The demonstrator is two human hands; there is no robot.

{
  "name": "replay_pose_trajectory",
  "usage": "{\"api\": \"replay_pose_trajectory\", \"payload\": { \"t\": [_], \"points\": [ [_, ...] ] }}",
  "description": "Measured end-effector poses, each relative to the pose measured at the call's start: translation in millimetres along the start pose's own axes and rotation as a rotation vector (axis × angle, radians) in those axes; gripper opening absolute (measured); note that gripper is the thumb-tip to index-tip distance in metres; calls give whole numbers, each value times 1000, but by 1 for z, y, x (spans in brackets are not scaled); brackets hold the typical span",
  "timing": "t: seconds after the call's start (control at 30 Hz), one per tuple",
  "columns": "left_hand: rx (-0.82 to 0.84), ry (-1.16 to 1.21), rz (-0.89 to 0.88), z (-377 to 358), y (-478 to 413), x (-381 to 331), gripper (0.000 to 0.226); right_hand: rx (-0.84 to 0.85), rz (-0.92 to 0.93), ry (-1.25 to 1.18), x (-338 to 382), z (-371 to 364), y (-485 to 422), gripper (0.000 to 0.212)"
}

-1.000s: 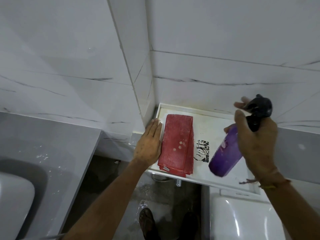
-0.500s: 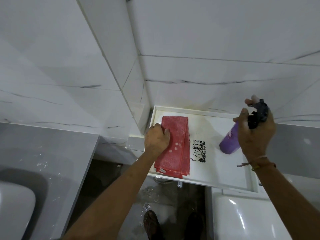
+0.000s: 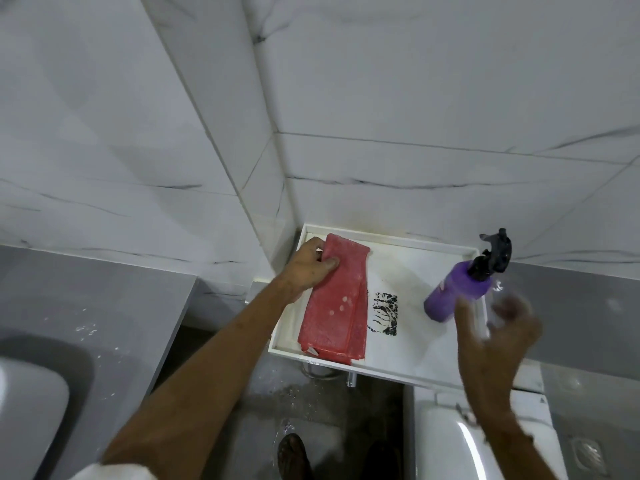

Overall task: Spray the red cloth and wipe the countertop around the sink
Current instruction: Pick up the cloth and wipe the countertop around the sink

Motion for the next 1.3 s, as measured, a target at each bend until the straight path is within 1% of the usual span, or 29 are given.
{"api": "replay_pose_trajectory", "payload": {
  "t": [0.03, 0.07, 0.1, 0.13, 0.2, 0.23, 0.27, 0.3, 0.33, 0.37, 0.4, 0.47, 0.5, 0.57, 0.67, 0.77, 0.83, 0.9, 0.93, 0.97, 1.03, 1.07, 1.1, 1.13, 1.17, 1.2, 1.23, 1.3],
  "points": [
    [36, 3, -45, -1, 7, -6, 13, -24, 10, -61, 0, 2, 22, 46],
    [64, 4, -87, -2, 16, -13, 18, 2, 17, -133, 0, 0, 40, 36],
    [91, -1, -125, -3, 26, -21, 20, 59, 18, -178, 2, -5, 54, 42],
    [128, -7, -161, -5, 37, -28, 17, 142, 20, -209, 5, -13, 61, 49],
    [229, 1, -247, -11, 58, -45, 12, 287, 12, -280, 20, -29, 56, 46],
    [269, 1, -292, -13, 71, -54, 14, 348, -4, -306, 31, -36, 47, 52],
    [287, -12, -335, -12, 86, -64, 15, 422, -26, -321, 43, -44, 35, 67],
    [294, -27, -373, -11, 99, -73, 14, 504, -52, -355, 53, -51, 21, 77],
    [297, -38, -408, -10, 111, -81, 12, 597, -85, -425, 65, -55, 8, 80],
    [302, -39, -439, -9, 121, -89, 11, 711, -113, -522, 74, -59, -3, 77],
    [287, -30, -465, -5, 135, -93, 12, 853, -128, -614, 87, -65, -8, 68],
    [265, -14, -498, 1, 153, -99, 14, 1095, -140, -716, 102, -78, -13, 43],
    [240, -17, -508, 7, 164, -98, 14, 1199, -135, -741, 111, -88, -9, 36],
    [182, -22, -522, 20, 180, -95, 12, 1309, -144, -757, 127, -106, 3, 29],
    [-30, -99, -524, 54, 205, -81, 19, 1352, -174, -788, 152, -139, 30, 22],
    [-235, -224, -416, 103, 233, -62, 25, 1348, -185, -774, 171, -171, 54, 29],
    [-410, -371, -333, 147, 262, -49, 31, 1357, -201, -732, 185, -192, 74, 38],
    [-531, -570, -225, 190, 290, -39, 31, 1352, -207, -685, 194, -211, 86, 37],
    [-544, -674, -147, 208, 304, -33, 30, 1354, -197, -656, 201, -219, 93, 34],
    [-506, -820, -46, 221, 314, -28, 29, 1355, -197, -632, 203, -226, 99, 32],
    [-355, -1218, 225, 247, 335, -17, 29, 1369, -179, -590, 216, -249, 114, 27],
    [-281, -1415, 322, 251, 340, -19, 28, 1351, -175, -578, 218, -255, 117, 24],
    [-209, -1573, 414, 255, 346, -22, 26, 1349, -173, -568, 222, -265, 123, 21],
    [-192, -1630, 454, 260, 351, -29, 25, 1354, -181, -559, 225, -275, 132, 18],
    [-246, -1609, 381, 266, 353, -40, 27, 1358, -194, -547, 227, -285, 140, 16],
    [-331, -1561, 268, 273, 354, -52, 29, 1368, -198, -540, 228, -294, 147, 15],
    [-387, -1556, 214, 276, 354, -56, 32, 1377, -189, -525, 229, -301, 154, 15],
    [-450, -1519, 153, 278, 352, -42, 34, 1391, -150, -492, 231, -318, 166, 16]
  ]
}}
Point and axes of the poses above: each hand's wrist, its own y-axis away from the middle knuckle, its own z-axis out of the back of the hand, x = y × z, the point moved 4 cm from there along -y, towards the middle knuckle, and after that the axes turned 12 degrees about x, right-handed, at the moved point
